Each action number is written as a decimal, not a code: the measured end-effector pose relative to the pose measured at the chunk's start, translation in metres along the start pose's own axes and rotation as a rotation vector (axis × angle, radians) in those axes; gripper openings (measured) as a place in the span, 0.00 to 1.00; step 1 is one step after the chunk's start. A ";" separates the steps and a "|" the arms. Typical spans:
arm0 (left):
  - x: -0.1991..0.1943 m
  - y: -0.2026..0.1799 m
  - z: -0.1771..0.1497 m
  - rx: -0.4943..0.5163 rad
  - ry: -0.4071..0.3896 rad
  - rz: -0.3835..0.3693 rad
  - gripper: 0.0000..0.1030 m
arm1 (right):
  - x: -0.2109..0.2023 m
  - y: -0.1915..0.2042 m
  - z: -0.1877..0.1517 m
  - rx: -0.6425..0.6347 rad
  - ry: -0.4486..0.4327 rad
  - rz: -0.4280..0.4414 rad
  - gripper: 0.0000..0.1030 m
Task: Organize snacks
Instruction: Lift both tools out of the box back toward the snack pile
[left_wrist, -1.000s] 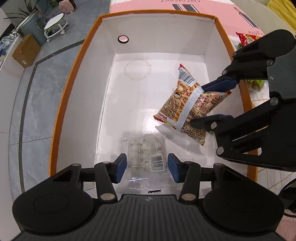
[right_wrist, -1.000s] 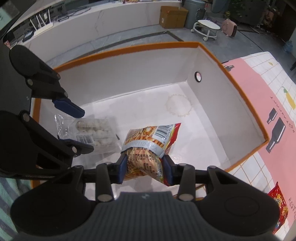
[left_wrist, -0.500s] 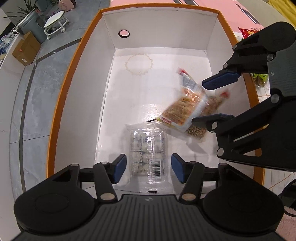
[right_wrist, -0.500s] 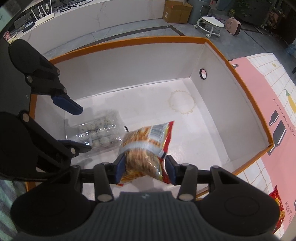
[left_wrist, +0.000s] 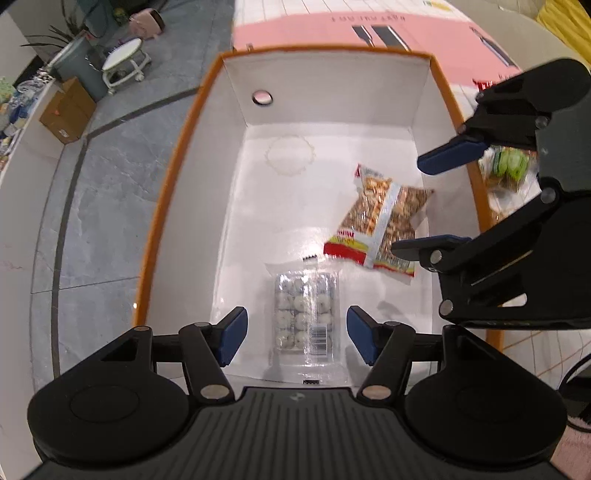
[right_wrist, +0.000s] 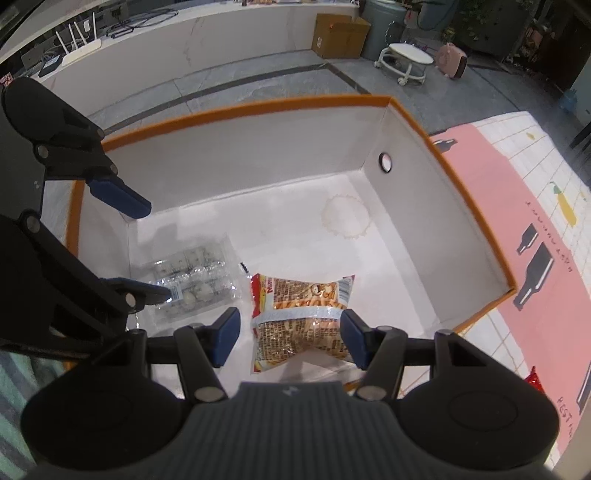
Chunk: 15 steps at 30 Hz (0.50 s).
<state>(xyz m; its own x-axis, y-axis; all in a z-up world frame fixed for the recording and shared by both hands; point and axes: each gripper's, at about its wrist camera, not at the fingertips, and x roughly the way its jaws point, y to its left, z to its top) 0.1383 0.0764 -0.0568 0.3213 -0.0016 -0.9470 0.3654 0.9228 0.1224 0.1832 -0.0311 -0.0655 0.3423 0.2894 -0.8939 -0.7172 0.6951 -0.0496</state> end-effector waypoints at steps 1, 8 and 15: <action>-0.004 0.000 0.000 -0.004 -0.011 0.001 0.71 | -0.004 0.000 0.000 0.001 -0.012 -0.008 0.56; -0.034 -0.008 -0.002 -0.006 -0.098 0.025 0.71 | -0.041 -0.003 -0.009 0.037 -0.096 -0.047 0.57; -0.077 -0.024 -0.007 -0.017 -0.247 0.058 0.71 | -0.085 -0.007 -0.028 0.122 -0.206 -0.089 0.57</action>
<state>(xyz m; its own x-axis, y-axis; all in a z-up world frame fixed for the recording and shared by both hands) 0.0985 0.0570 0.0114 0.5461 -0.0406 -0.8368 0.3257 0.9305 0.1674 0.1421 -0.0794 -0.0021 0.5263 0.3426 -0.7782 -0.6044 0.7945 -0.0590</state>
